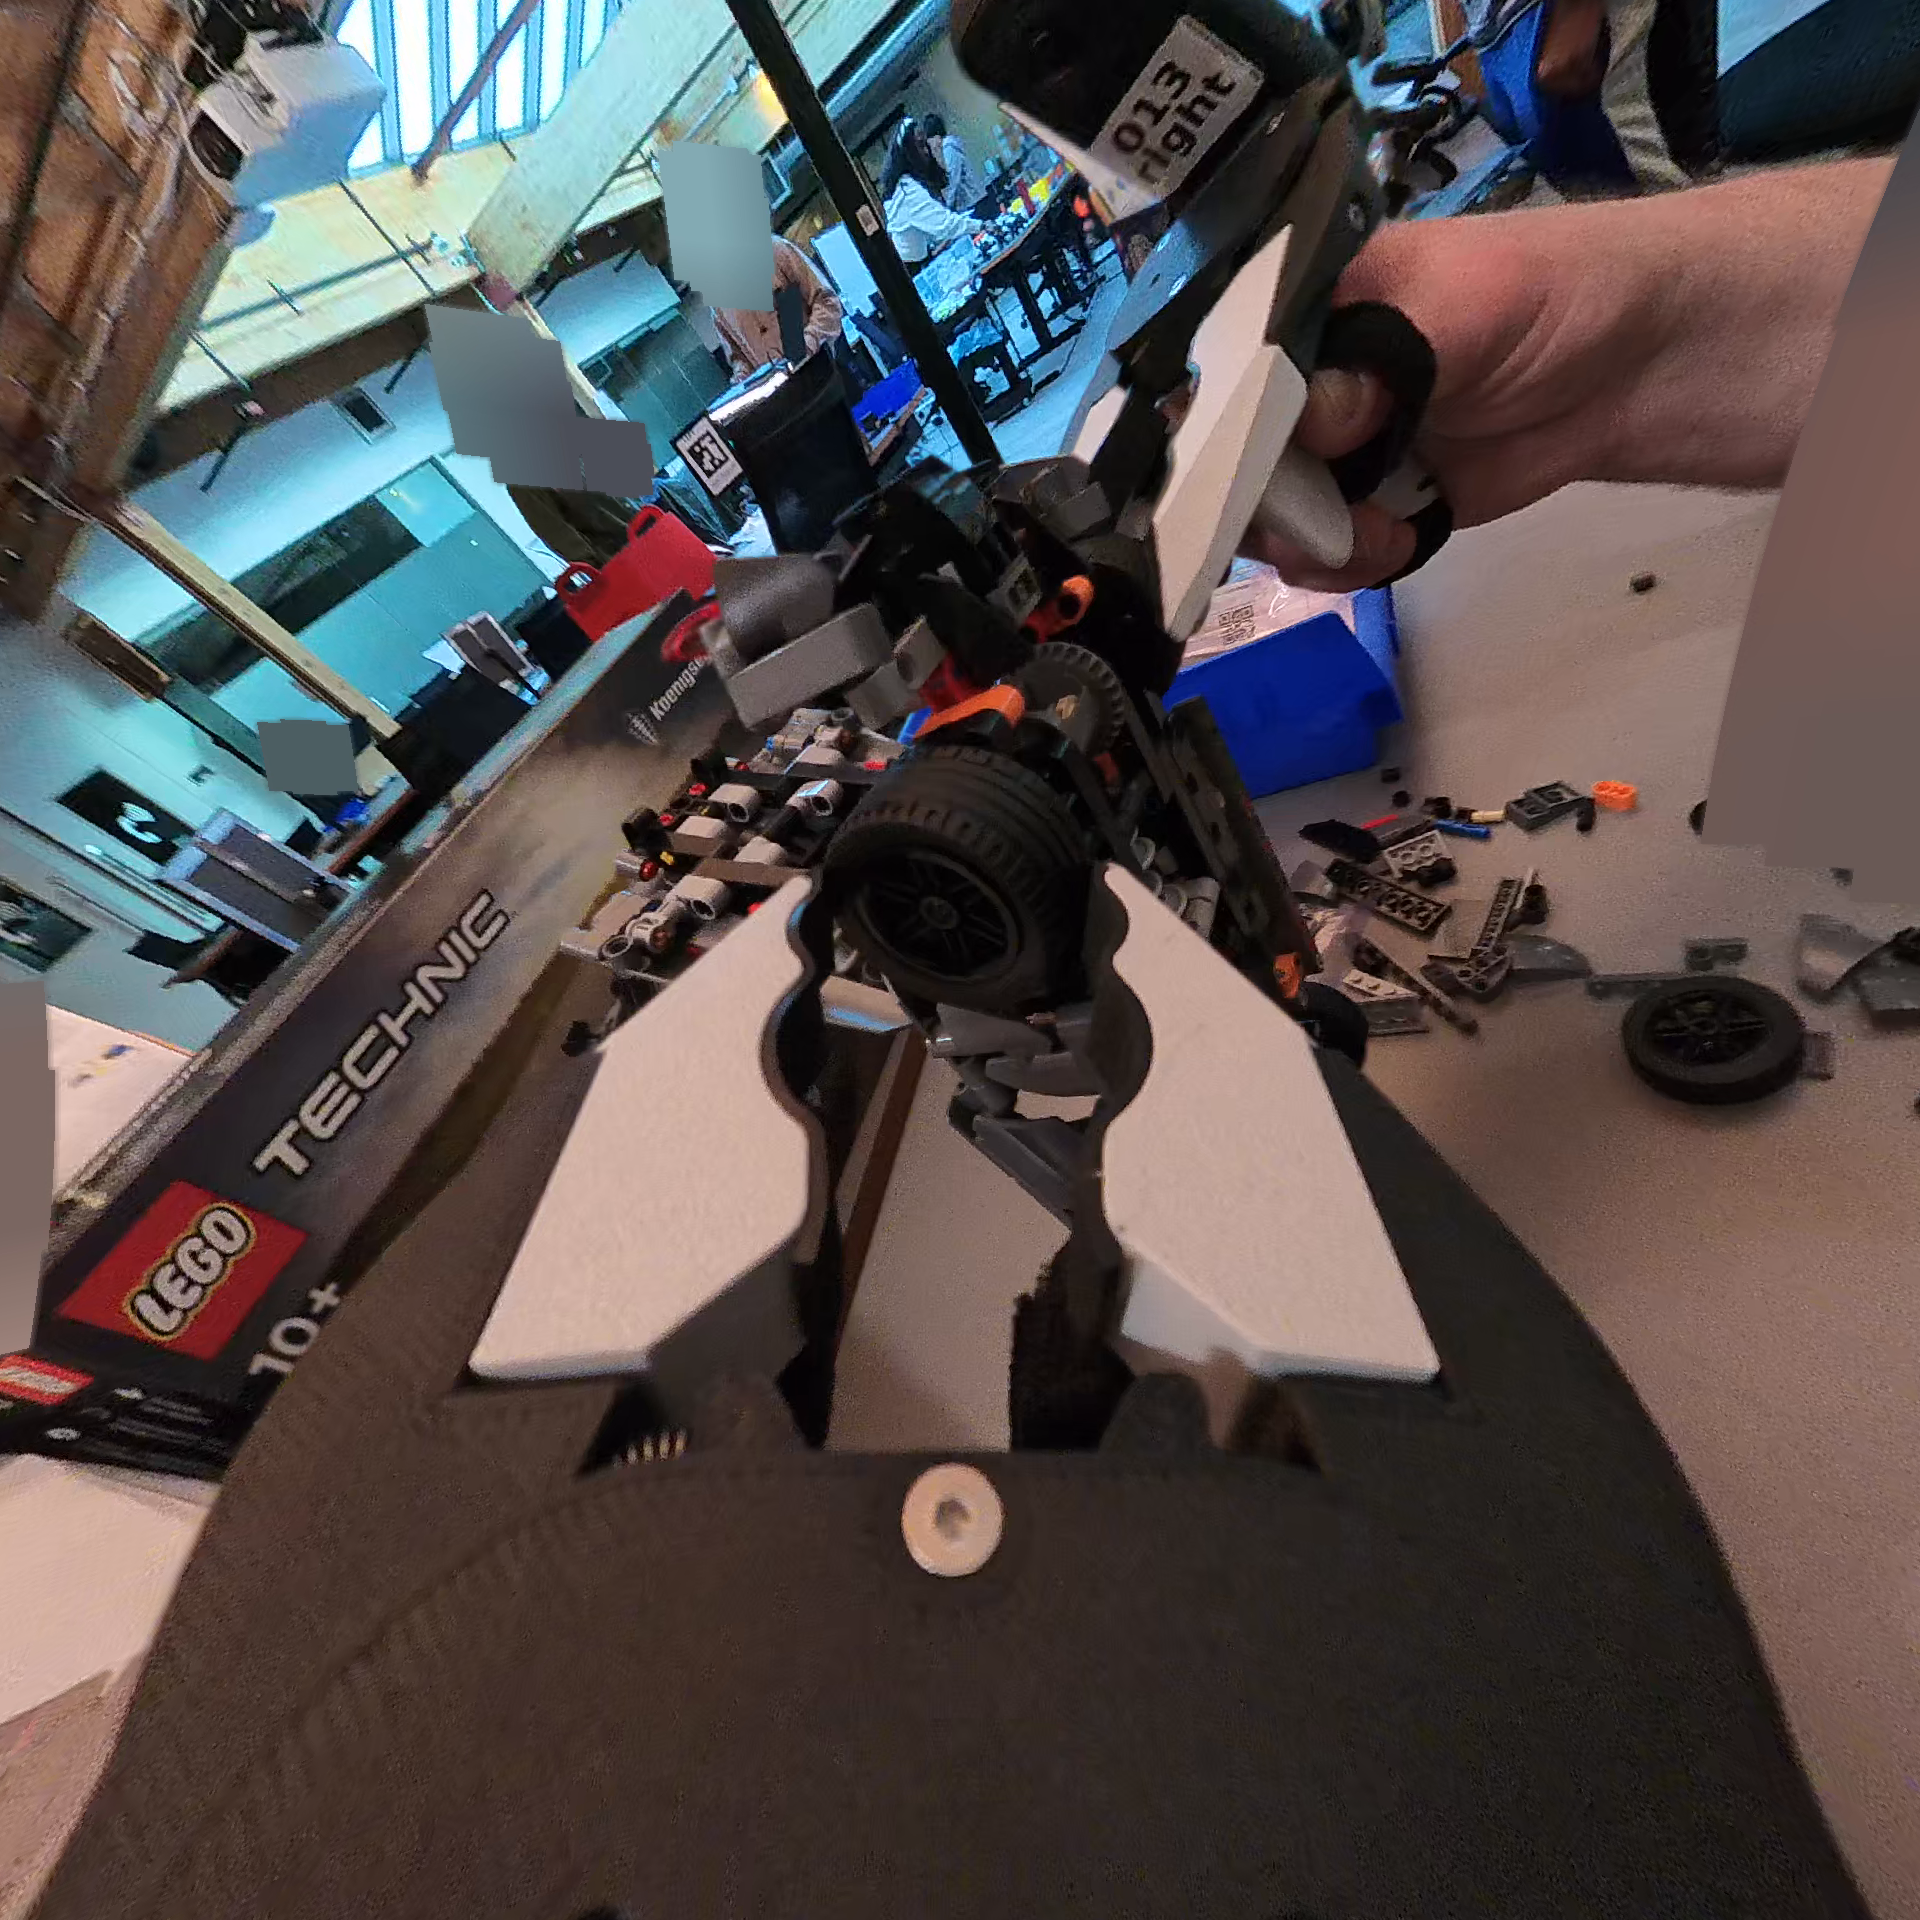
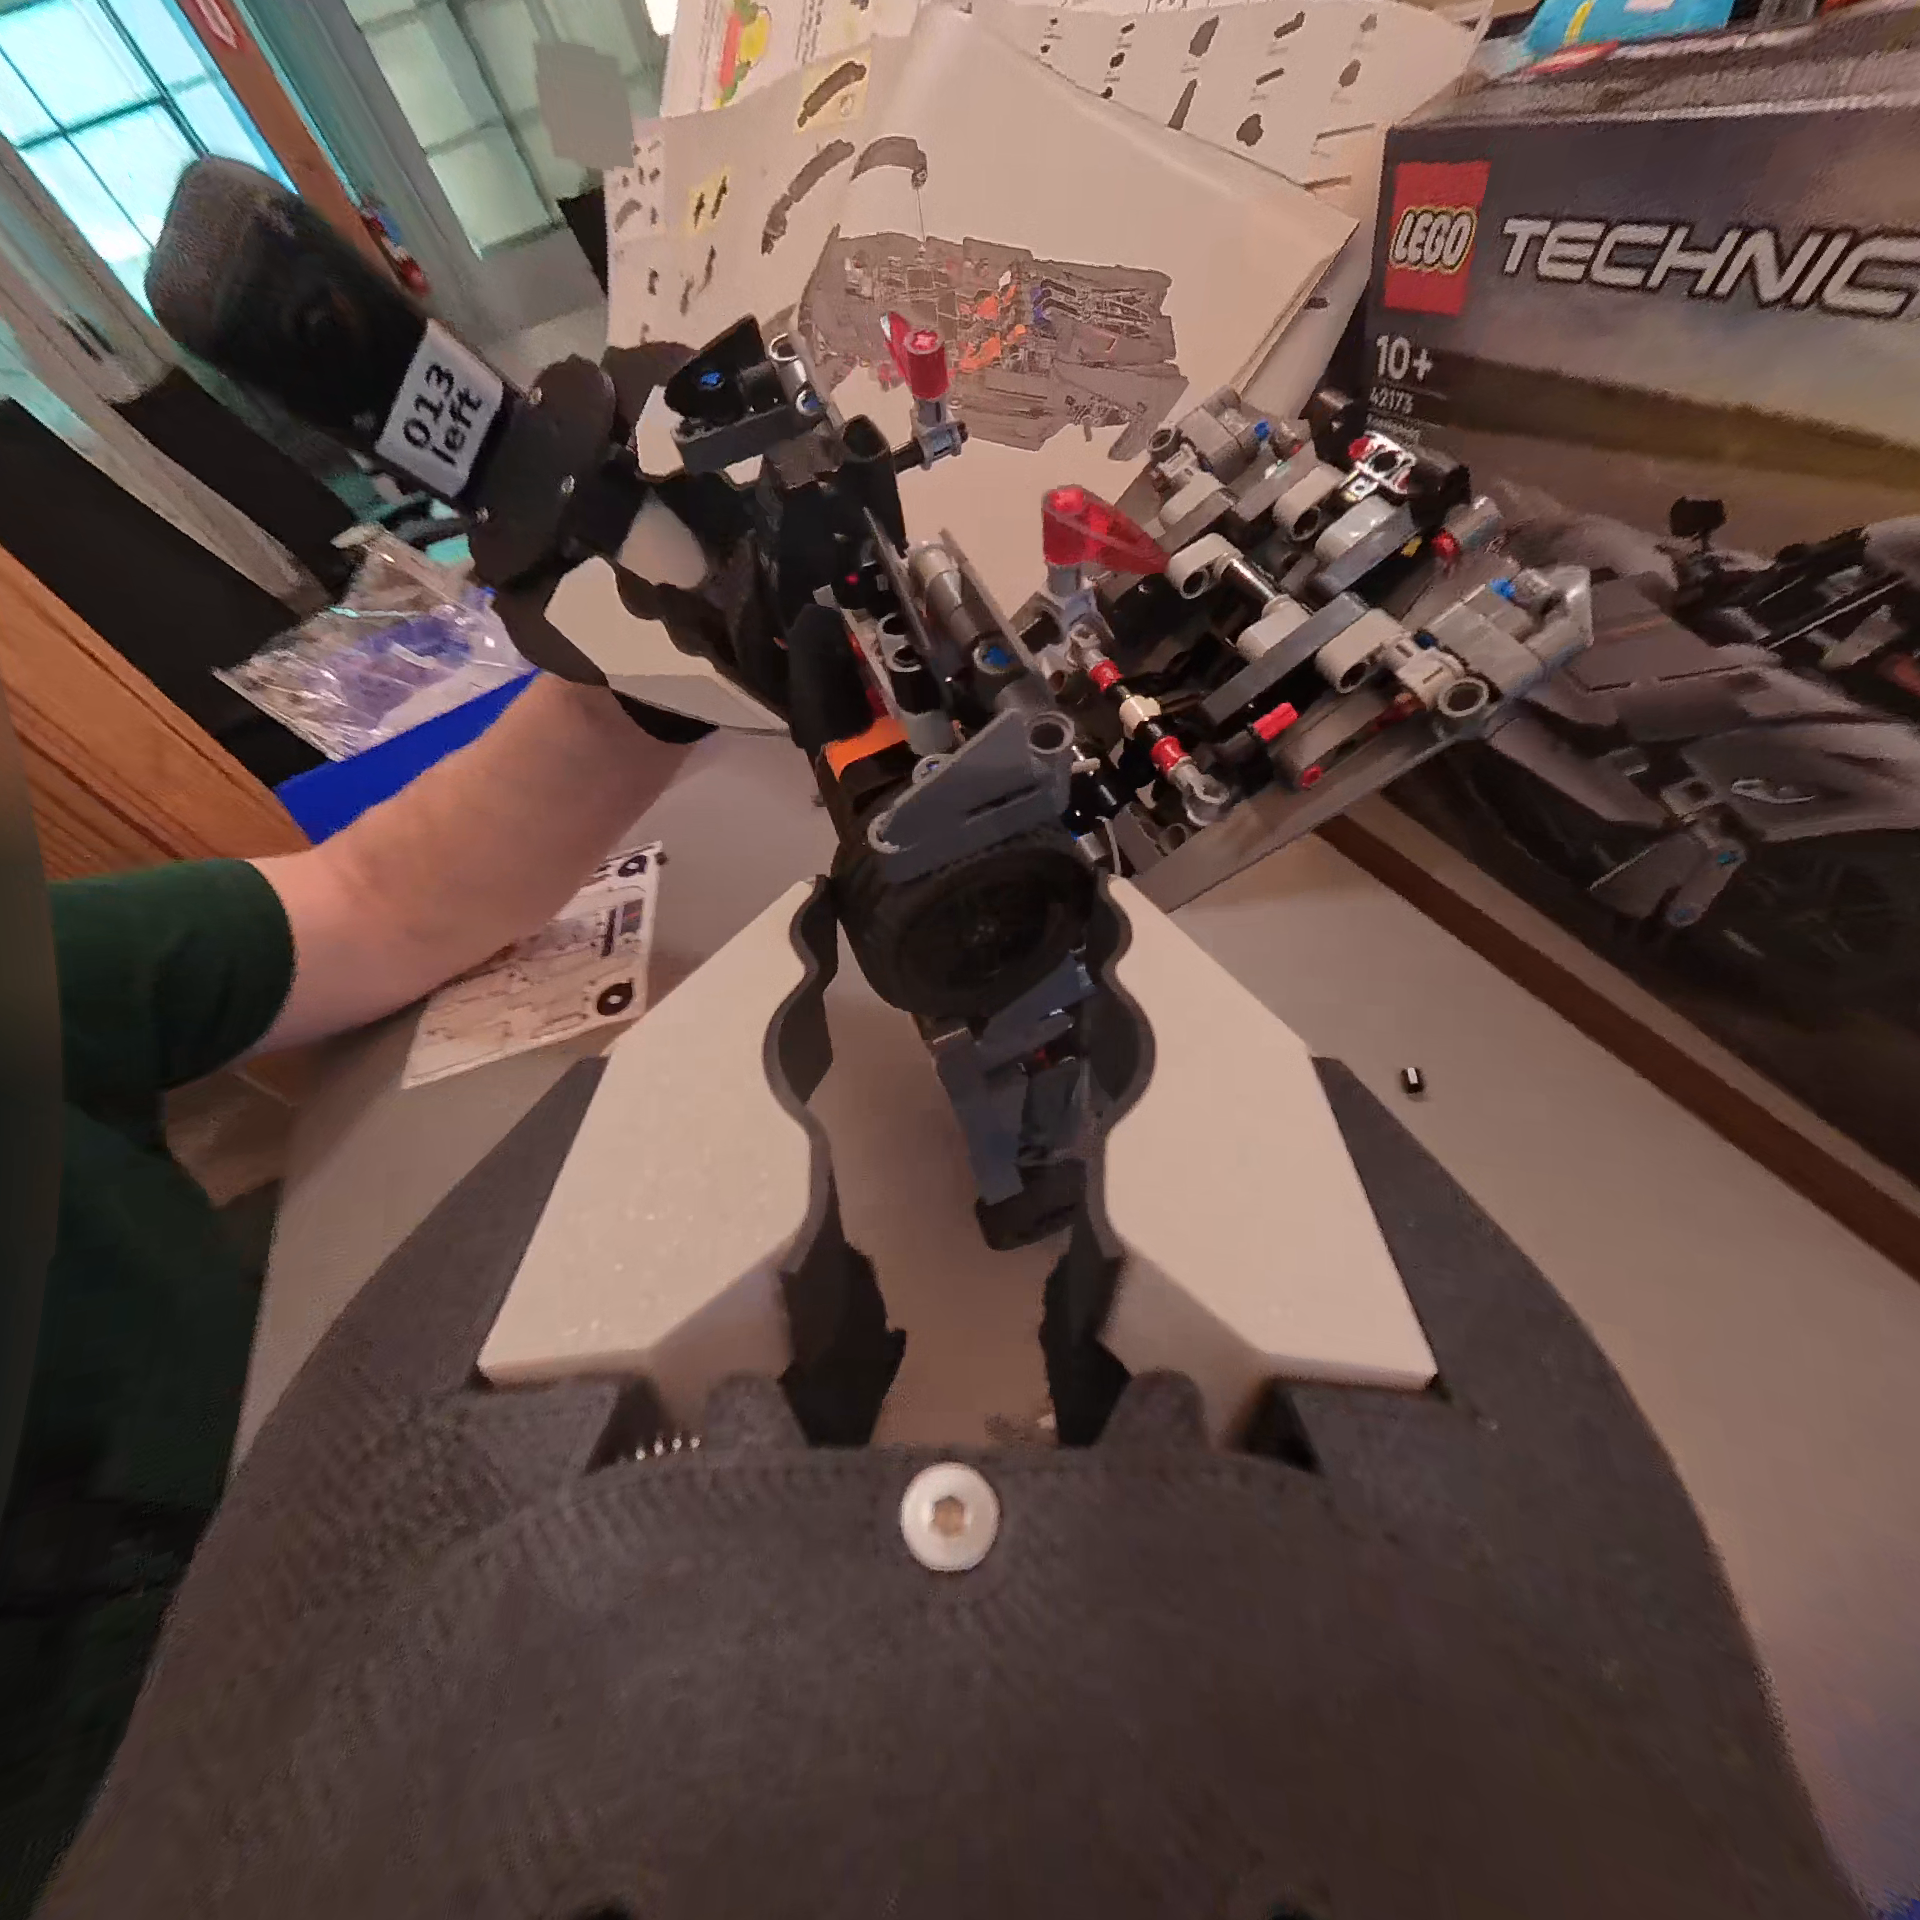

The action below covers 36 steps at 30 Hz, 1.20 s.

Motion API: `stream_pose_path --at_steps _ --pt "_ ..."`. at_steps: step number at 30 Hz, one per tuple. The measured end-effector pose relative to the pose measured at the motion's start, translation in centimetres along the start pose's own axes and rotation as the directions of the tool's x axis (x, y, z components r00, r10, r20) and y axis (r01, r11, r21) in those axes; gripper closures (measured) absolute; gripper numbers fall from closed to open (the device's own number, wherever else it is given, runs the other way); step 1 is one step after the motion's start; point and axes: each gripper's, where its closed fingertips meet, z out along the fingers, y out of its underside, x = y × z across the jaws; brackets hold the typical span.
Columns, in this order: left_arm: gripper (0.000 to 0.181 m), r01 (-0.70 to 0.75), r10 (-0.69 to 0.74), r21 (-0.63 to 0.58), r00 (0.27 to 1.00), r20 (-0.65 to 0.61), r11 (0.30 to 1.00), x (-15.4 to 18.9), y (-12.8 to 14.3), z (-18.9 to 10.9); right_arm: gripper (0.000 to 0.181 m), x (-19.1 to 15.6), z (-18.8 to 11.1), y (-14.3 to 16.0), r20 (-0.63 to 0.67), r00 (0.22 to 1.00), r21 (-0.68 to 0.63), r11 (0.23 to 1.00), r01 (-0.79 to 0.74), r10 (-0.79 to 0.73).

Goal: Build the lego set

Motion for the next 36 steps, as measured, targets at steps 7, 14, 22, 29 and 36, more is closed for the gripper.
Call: stream_pose_path --at_steps 7,14,22,29,36 --pt "0.135 0.164 -0.164 -0.014 0.985 -0.053 0.986 -0.2 0.4 -0.2 0.135 0.2 0.3 -0.2 -0.133 0.966 -0.02 0.975 0.22 -0.221" --pt "0.135 0.213 -0.213 -0.01 0.975 -0.067 0.977 -0.5 0.7 -0.2 0.134 0.4 0.5 -0.3 -0.218 0.911 -0.048 0.936 0.348 -0.35" --pt "0.135 0.283 -0.282 -0.001 0.954 -0.104 0.959 -0.7 0.9 -0.4 0.134 0.4 0.7 -0.4 -0.265 0.853 -0.096 0.892 0.441 -0.45" --pt "0.135 0.436 -0.43 -0.002 0.887 -0.169 0.9 -0.9 1.1 -0.4 0.135 0.5 0.7 -0.6 -0.34 0.739 -0.168 0.81 0.561 -0.582" --pt "0.135 0.546 -0.531 0.0 0.816 -0.228 0.838 -1.0 1.2 -0.5 0.136 0.2 0.7 -0.6 -0.391 0.609 -0.236 0.715 0.658 -0.69"
